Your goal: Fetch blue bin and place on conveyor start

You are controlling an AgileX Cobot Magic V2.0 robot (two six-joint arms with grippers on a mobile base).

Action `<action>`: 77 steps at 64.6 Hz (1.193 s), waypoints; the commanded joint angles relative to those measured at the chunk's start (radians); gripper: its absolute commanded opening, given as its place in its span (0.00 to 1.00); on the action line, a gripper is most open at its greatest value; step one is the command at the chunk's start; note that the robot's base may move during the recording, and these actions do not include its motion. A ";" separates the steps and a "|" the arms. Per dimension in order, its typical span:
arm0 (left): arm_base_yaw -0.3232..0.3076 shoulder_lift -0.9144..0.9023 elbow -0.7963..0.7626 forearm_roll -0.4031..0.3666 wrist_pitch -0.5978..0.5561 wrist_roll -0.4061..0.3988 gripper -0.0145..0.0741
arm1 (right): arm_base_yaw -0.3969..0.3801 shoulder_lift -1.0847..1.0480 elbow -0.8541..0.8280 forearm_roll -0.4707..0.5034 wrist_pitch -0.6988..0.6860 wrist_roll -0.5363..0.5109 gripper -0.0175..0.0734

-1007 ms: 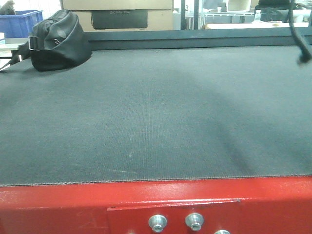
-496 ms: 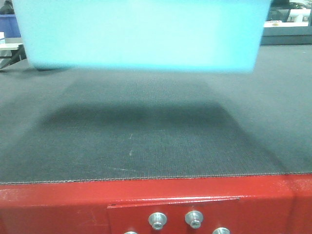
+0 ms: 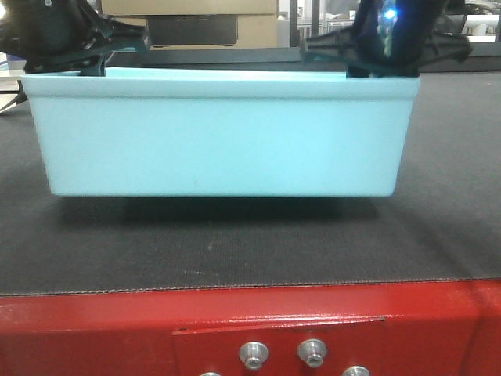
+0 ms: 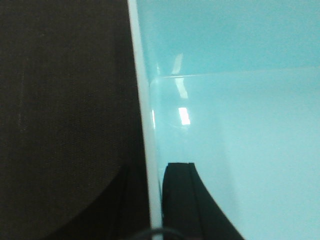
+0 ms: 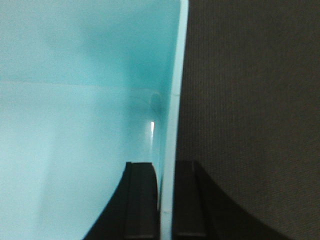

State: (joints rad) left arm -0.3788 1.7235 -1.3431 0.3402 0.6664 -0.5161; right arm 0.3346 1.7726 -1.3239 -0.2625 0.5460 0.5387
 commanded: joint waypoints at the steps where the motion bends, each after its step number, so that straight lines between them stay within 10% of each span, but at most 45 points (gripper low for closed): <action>1: -0.023 0.003 -0.007 -0.066 -0.106 0.006 0.15 | 0.027 -0.008 -0.010 0.066 -0.128 -0.007 0.23; 15: -0.023 0.007 -0.017 -0.043 -0.068 -0.033 0.61 | 0.027 -0.022 -0.012 0.066 -0.096 -0.007 0.56; 24: -0.023 0.007 -0.036 0.089 -0.014 -0.120 0.62 | 0.027 -0.038 -0.013 0.040 -0.066 -0.007 0.56; 49: -0.023 -0.019 -0.059 0.088 0.058 -0.120 0.62 | 0.023 -0.105 -0.017 -0.017 -0.015 -0.005 0.55; 70: -0.023 -0.229 -0.059 0.027 0.079 -0.107 0.14 | 0.030 -0.282 -0.029 -0.019 -0.001 -0.005 0.04; 77: -0.023 -0.289 -0.059 -0.042 0.074 0.028 0.04 | 0.038 -0.329 -0.029 -0.019 -0.007 -0.077 0.01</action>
State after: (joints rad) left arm -0.3955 1.4752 -1.3938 0.3508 0.7433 -0.5733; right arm 0.3644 1.4831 -1.3453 -0.2710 0.5499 0.5231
